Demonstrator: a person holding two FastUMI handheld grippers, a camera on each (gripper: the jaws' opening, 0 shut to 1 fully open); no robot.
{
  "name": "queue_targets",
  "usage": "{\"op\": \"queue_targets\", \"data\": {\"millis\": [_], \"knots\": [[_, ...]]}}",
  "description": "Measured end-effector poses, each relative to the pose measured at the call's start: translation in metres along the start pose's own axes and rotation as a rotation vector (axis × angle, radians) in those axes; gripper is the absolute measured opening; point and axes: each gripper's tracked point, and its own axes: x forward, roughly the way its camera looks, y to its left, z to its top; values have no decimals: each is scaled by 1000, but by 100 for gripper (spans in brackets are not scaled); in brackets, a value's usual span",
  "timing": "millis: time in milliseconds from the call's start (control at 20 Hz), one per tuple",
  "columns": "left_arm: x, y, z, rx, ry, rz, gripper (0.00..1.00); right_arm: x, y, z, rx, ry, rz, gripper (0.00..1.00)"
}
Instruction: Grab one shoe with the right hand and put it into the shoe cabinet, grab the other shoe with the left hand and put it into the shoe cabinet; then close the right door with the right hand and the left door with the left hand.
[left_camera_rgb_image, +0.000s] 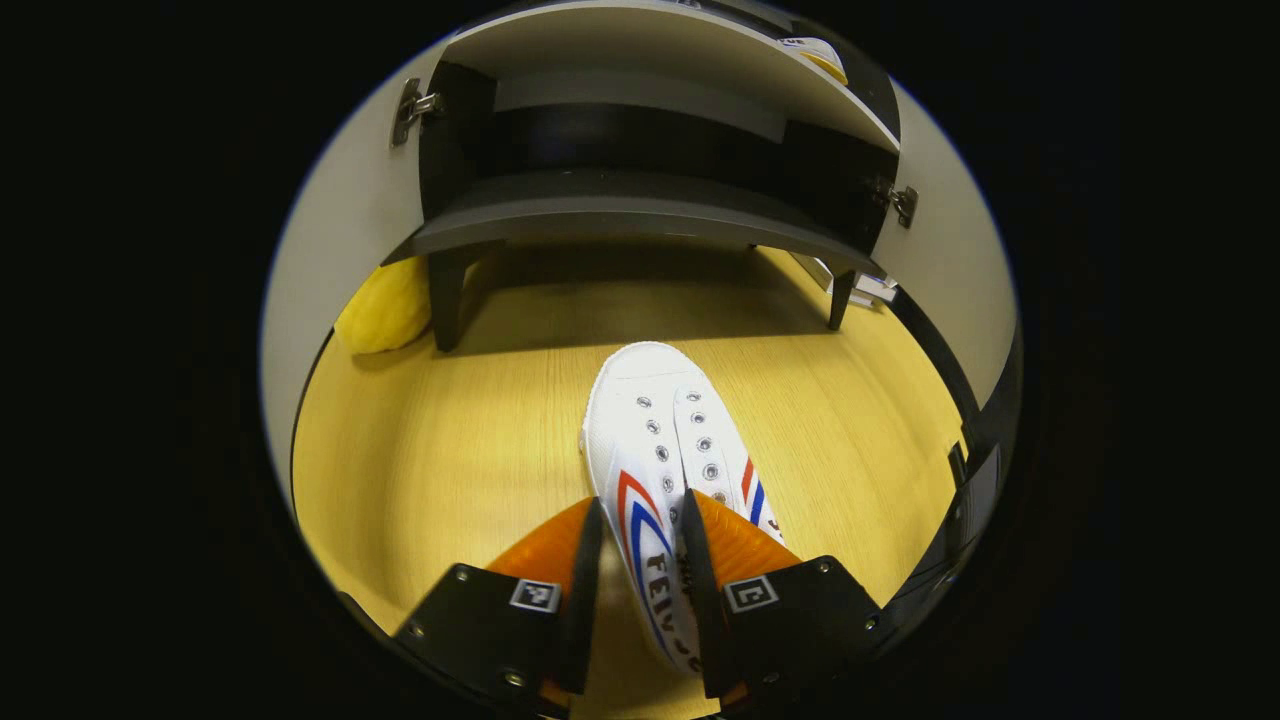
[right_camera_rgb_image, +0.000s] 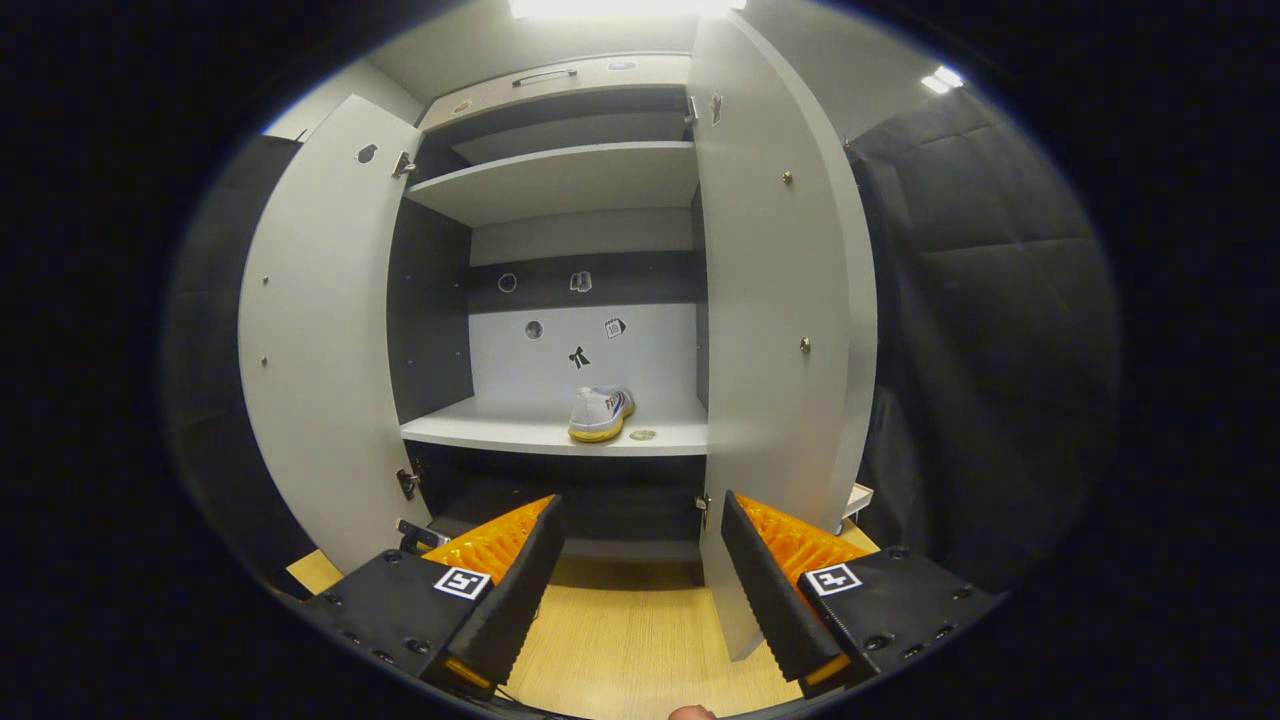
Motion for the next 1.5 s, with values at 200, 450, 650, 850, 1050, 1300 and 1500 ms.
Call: {"op": "queue_targets", "data": {"millis": [200,450,650,850,1050,1300,1500], "knots": [[2,5,6,11,-24,45,25,-5,-2,2,-1,-5,4,98],[-2,8,13,-11,-51,41,0,-10,1,0,-12,-4,22,98],[-6,9,23,-17,-86,34,0,-9,2,1,-14,-8,29,98],[-22,7,45,-30,-133,14,0,-9,4,6,-12,-18,38,98],[-43,4,66,-35,-203,-13,0,-10,4,9,-23,-26,43,98],[-76,17,94,-38,-312,-39,0,-12,-2,15,-26,-40,35,98],[-85,16,99,-27,-415,-48,0,-14,-6,16,-15,-46,33,98]]}}
